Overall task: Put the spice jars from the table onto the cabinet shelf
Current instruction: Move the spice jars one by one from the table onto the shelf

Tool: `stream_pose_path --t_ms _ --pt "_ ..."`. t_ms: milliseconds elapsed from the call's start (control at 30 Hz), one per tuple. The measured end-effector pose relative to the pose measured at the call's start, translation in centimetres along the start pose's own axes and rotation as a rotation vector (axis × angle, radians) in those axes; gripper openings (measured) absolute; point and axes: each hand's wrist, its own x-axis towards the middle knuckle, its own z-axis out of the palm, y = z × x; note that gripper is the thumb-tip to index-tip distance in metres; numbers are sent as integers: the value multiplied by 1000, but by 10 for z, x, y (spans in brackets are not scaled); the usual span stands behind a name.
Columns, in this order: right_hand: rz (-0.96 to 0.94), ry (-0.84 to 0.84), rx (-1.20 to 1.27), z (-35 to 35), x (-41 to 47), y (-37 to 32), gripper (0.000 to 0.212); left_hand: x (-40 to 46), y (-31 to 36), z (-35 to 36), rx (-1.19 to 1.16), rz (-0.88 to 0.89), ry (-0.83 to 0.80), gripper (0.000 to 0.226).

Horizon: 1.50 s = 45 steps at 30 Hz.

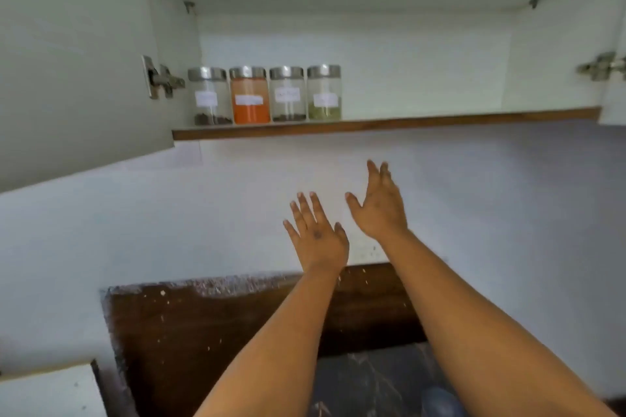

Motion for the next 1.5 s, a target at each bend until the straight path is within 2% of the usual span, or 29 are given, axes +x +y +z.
stream_pose_path --t_ms 100,233,367,467,600,733,833,900,1033,1100,1167,1233,1333,1433,1500 --pt "171 -107 86 39 -76 36 73 -74 -8 34 -44 -141 -294 79" --pt "402 -279 55 68 -166 90 70 -163 -34 71 -34 -79 -389 83" --pt "594 -413 -51 73 -234 127 70 -221 -46 94 -71 -161 -643 85" --pt "637 -529 -209 69 -271 140 78 -256 -43 100 -103 -132 -768 85" --pt "701 -858 -376 69 -308 145 110 -293 -31 106 -135 -33 -914 84" --pt "674 -1076 -523 68 -331 140 108 -316 -26 110 -142 5 -1019 82" --pt "554 -1072 -651 63 -344 139 93 -324 -27 115 -151 36 -1110 87" --pt "502 -1041 -642 57 -347 142 82 -327 -27 116 -181 64 -1202 96" --pt "490 -991 -558 47 -341 139 84 -331 -25 113 -264 82 -1303 107" --pt "540 -960 -461 41 -331 132 77 -330 -26 111 -394 -31 -1307 111" --pt "605 -936 -342 33 -318 126 69 -325 -30 109 -560 -198 -1283 98" --pt "614 -888 -326 27 -306 121 71 -315 -33 105 -693 -331 -1281 81" --pt "676 -757 -273 22 -293 121 82 -296 -38 99 -926 -508 -1291 74" --pt "836 -664 36 17 -276 127 93 -281 -36 89 -1175 -639 -1256 64" --pt "950 -593 381 17 -267 131 80 -273 -32 86 -1294 -707 -1186 69"
